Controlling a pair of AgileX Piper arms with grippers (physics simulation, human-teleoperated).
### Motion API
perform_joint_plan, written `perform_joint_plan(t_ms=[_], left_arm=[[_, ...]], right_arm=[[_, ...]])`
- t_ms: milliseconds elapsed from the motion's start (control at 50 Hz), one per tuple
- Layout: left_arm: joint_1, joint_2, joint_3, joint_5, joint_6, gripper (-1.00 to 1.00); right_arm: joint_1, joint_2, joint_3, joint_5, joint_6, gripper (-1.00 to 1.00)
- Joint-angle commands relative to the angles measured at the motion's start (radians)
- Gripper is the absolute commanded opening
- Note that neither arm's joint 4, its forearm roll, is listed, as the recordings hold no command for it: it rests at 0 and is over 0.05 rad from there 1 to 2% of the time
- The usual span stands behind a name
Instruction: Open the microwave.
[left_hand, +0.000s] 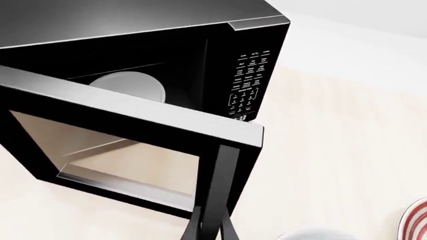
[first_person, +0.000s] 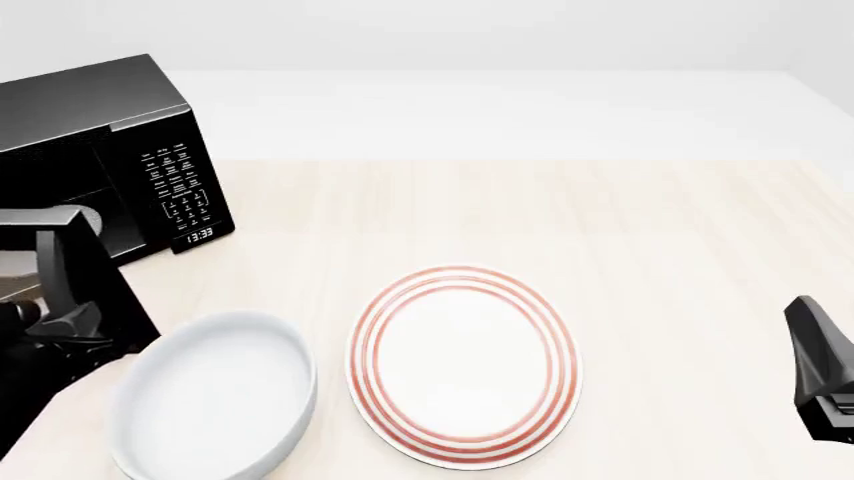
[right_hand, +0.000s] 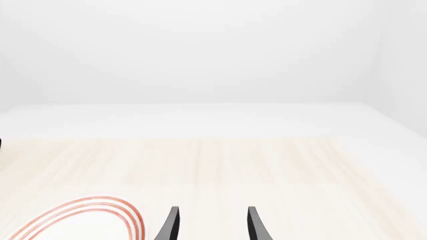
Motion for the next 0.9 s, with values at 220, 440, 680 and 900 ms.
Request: perform_joint_plan(t_ms=[220, 440, 680, 900], left_arm=[[-0.025, -0.037, -0.052, -0.180, -0.030, -1.00], [-0.025, -0.019, -0.051, -0.194, -0.033, -1.00], [-0.019, -0.022, -0.050, -0.193, -0.039, 1.00], [-0.010, -0.020, -0.047, -0.197, -0.051, 1.00]], right_arm=[[0.000, 0.000, 0.000, 0.000, 0.000, 1.00], [0.000, 0.000, 0.000, 0.000, 0.000, 1.00], [0.000, 0.000, 0.000, 0.000, 0.000, 1.00], [0.000, 0.000, 0.000, 0.000, 0.000, 1.00]])
